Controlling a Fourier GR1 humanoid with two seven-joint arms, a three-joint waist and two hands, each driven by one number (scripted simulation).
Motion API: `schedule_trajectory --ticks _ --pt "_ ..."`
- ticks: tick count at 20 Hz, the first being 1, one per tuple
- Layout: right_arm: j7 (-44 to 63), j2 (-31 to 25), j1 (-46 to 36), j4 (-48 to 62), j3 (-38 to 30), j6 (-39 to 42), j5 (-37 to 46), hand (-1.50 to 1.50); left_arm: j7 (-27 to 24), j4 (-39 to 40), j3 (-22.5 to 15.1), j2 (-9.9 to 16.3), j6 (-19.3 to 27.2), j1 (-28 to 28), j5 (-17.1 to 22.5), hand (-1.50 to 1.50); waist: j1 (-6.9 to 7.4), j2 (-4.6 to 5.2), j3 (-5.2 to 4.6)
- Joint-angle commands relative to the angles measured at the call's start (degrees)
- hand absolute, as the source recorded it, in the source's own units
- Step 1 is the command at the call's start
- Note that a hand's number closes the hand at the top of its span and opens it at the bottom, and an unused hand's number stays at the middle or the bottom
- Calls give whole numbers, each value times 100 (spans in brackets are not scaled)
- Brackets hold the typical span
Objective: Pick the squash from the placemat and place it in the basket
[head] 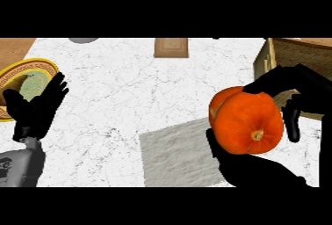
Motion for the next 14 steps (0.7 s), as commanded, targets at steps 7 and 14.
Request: schedule_trajectory --ticks 7,14 --pt "-99 -1192 -1666 1454 -2441 833 -992 150 33 13 75 45 -84 5 76 0 -34 -7 9" --pt "-1611 -1950 -1195 2705 -3328 321 -1476 150 196 -14 -115 -198 212 -94 -152 0 -28 6 13"
